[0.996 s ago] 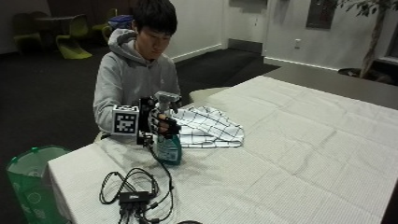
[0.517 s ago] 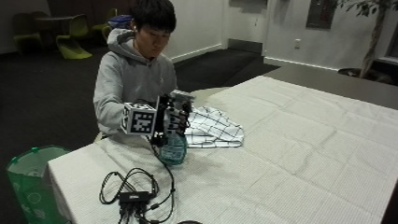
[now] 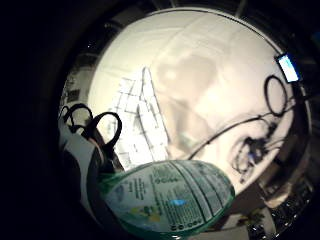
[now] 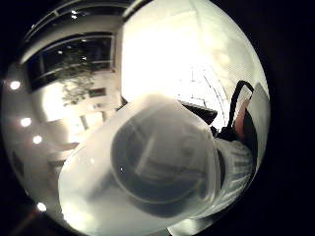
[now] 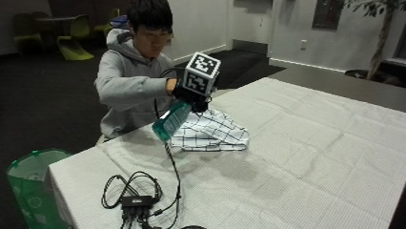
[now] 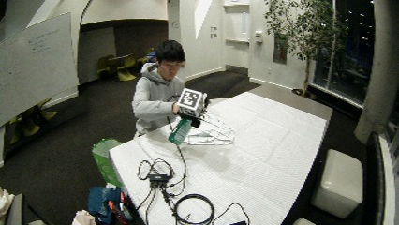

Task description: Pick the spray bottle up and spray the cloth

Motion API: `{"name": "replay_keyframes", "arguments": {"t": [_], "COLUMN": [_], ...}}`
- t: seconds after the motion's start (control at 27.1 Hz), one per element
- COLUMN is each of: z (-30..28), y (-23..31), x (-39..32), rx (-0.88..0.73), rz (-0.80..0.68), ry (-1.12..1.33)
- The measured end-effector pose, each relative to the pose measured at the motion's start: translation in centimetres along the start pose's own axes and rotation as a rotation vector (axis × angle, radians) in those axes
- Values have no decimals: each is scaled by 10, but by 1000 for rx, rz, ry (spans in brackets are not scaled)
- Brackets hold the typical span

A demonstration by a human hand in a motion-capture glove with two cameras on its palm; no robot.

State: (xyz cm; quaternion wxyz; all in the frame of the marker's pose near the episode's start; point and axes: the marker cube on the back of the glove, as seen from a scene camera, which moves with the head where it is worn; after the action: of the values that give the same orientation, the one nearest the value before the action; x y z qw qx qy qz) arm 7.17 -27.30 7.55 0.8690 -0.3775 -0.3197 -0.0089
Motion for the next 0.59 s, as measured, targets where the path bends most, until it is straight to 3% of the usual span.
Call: {"name": "replay_keyframes", "arguments": {"t": [0.3, 0.59], "z": [7, 70], "y": [-3, -26], "x": [-53, -52], "rx": [-228, -356], "rz": [56, 117], "ry": [307, 444]}}
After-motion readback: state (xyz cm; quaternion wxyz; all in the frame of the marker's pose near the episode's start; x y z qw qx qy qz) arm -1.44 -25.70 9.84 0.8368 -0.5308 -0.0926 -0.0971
